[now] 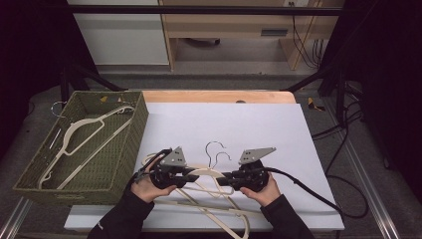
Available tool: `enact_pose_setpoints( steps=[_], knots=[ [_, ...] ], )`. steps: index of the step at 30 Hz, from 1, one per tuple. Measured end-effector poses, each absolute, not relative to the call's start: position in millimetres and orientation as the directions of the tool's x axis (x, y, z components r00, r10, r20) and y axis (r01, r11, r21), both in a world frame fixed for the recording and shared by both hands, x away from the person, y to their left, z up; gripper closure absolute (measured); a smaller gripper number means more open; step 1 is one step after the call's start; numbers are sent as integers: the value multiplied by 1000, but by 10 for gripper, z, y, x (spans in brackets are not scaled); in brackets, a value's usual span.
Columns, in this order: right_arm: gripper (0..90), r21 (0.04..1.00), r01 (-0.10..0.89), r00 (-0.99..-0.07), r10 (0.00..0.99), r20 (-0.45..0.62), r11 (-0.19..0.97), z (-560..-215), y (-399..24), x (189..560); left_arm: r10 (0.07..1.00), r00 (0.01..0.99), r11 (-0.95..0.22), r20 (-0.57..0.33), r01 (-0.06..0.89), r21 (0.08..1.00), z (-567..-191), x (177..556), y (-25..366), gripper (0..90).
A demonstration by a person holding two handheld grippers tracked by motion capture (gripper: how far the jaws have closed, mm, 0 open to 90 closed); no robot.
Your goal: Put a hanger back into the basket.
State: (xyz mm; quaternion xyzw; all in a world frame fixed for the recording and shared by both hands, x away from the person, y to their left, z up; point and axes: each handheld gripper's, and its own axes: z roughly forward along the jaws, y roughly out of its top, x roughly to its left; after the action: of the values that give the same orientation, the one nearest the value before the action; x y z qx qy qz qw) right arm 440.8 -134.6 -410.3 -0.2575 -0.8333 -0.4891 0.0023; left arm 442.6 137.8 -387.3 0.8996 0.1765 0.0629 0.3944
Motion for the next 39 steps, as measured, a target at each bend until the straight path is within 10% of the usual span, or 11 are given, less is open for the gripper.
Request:
enact_pose_setpoints(
  steps=[28,39],
  knots=[
    [173,931,342,-713,682,167,130,-3971,-2049,4337,558,829,-449,-41,343,825,-3724,4299,1522,861],
    [78,935,345,-634,754,170,79,-3958,-2261,4347,609,792,-362,-43,325,873,-3357,4291,1751,861]
  ],
)
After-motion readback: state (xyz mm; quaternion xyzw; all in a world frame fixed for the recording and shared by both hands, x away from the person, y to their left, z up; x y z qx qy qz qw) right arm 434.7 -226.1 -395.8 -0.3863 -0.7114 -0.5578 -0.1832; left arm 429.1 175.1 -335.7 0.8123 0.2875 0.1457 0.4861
